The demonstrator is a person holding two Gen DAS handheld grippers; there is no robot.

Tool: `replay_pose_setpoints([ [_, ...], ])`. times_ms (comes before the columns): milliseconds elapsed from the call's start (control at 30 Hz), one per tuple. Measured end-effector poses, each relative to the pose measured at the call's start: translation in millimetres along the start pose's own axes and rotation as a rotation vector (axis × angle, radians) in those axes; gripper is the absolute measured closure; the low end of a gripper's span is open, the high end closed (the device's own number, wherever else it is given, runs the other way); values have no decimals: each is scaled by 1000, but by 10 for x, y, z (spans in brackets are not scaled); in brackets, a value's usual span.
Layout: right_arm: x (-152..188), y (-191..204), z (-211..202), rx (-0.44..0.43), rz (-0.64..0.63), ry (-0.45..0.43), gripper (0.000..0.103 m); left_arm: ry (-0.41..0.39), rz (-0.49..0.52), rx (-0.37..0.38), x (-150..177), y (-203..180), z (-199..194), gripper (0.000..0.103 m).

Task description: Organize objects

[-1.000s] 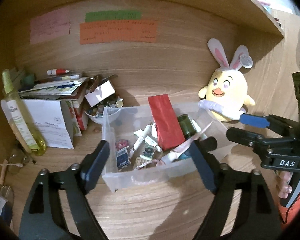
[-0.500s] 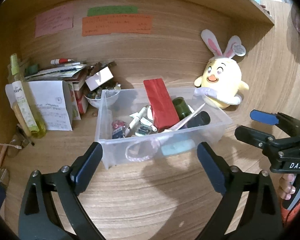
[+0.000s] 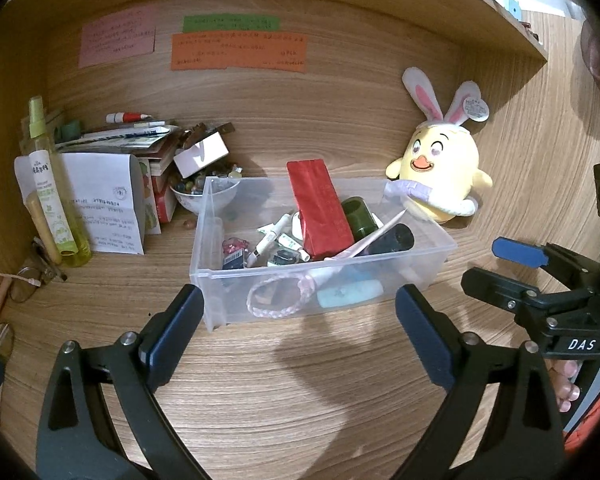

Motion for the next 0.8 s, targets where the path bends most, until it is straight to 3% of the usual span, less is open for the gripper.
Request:
replay_pose_setpoints([
  [800, 11, 50, -60, -13, 1, -10, 16, 1, 2, 4, 14, 6, 0, 4],
])
Point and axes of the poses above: each gripper's, at about its wrist camera, not at the fingertips, and z roughly the way its jaws point, y to its left, x to its underside, the point moved 7 cm from there along z, roughly the way its jaws point, and after that the axes turned 7 degrees about y, right-handed, at the moved point
